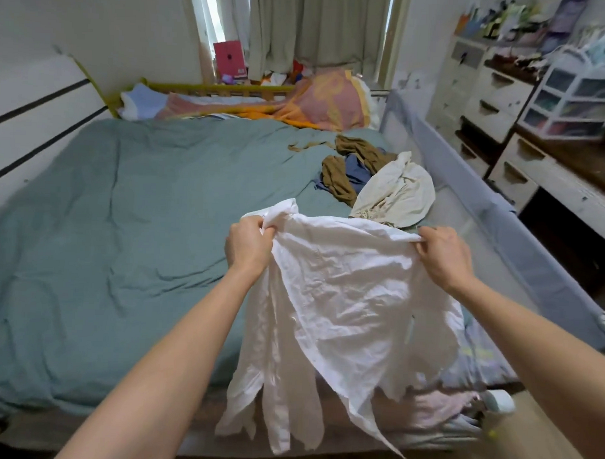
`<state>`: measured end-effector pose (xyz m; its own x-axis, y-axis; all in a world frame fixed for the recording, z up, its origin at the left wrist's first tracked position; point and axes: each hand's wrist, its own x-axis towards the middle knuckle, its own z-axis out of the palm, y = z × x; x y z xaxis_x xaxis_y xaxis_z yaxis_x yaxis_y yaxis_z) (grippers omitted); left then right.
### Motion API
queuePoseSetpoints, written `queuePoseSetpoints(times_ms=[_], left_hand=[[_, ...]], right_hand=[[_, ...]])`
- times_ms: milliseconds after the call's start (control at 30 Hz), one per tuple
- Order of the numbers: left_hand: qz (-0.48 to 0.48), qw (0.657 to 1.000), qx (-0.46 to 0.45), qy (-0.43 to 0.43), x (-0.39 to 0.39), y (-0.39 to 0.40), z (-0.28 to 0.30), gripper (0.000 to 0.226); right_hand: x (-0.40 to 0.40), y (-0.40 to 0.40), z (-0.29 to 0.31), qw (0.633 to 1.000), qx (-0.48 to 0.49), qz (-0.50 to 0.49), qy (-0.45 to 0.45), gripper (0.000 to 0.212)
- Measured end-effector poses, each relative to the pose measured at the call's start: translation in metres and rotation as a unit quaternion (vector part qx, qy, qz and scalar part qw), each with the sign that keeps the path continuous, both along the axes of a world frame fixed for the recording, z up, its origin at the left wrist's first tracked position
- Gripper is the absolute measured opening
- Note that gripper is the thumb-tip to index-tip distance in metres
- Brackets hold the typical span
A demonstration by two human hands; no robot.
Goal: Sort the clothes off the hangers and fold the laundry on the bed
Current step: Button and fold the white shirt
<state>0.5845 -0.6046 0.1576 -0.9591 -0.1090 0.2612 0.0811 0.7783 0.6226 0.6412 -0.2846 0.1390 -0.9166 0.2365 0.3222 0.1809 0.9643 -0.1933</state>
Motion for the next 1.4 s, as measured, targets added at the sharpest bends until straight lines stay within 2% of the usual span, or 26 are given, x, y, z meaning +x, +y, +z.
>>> queuePoseSetpoints(times_ms=[200, 367, 533, 633, 767, 800, 867, 900, 1000, 1133, 1233, 1367, 1400], left_hand=[[-0.04, 0.996, 0.068, 0.043, -0.092, 0.064, -0.018, 0.026], [-0.046, 0.996, 0.07, 0.017, -0.211, 0.127, -0.08, 0.041], [-0.029, 0.995, 0.057, -0.07, -0.329, 0.176, -0.162, 0.037], [-0.028, 0.994, 0.049, -0.097, -0.387, 0.19, -0.197, 0.026], [-0.084, 0.987, 0.058, -0.122, -0.437, 0.197, -0.234, 0.014], [-0.093, 0.983, 0.057, -0.145, -0.441, 0.195, -0.242, 0.017], [-0.088, 0.976, 0.045, -0.196, -0.436, 0.182, -0.266, 0.039], [-0.073, 0.972, 0.041, -0.218, -0.429, 0.171, -0.277, 0.041], [-0.031, 0.953, 0.01, -0.302, -0.396, 0.121, -0.31, 0.032], [-0.034, 0.905, -0.051, -0.421, -0.34, 0.042, -0.341, 0.026], [-0.072, 0.875, -0.055, -0.475, -0.295, -0.005, -0.356, 0.04], [-0.161, 0.819, 0.037, -0.549, -0.235, -0.035, -0.365, 0.039], [-0.181, 0.81, 0.057, -0.555, -0.221, -0.038, -0.366, 0.042]], right_hand=[[-0.078, 0.051, -0.04, 0.999, -0.018, -0.032, -0.01, 0.015], [-0.198, 0.105, -0.104, 0.995, -0.059, -0.052, -0.058, 0.012], [-0.302, 0.145, -0.185, 0.987, -0.07, -0.055, -0.137, 0.019], [-0.354, 0.16, -0.223, 0.984, -0.078, -0.053, -0.151, 0.017], [-0.399, 0.16, -0.258, 0.976, -0.103, -0.07, -0.18, 0.021], [-0.403, 0.156, -0.266, 0.975, -0.117, -0.065, -0.179, 0.023], [-0.407, 0.139, -0.281, 0.971, -0.134, -0.039, -0.194, 0.03], [-0.407, 0.127, -0.288, 0.967, -0.141, -0.015, -0.21, 0.031], [-0.402, 0.073, -0.296, 0.937, -0.203, 0.08, -0.272, 0.015], [-0.384, -0.011, -0.303, 0.892, -0.237, 0.202, -0.327, 0.014], [-0.359, -0.069, -0.311, 0.867, -0.201, 0.313, -0.331, 0.024], [-0.325, -0.128, -0.33, 0.824, -0.063, 0.476, -0.301, 0.057], [-0.317, -0.139, -0.335, 0.811, -0.027, 0.498, -0.306, 0.058]])
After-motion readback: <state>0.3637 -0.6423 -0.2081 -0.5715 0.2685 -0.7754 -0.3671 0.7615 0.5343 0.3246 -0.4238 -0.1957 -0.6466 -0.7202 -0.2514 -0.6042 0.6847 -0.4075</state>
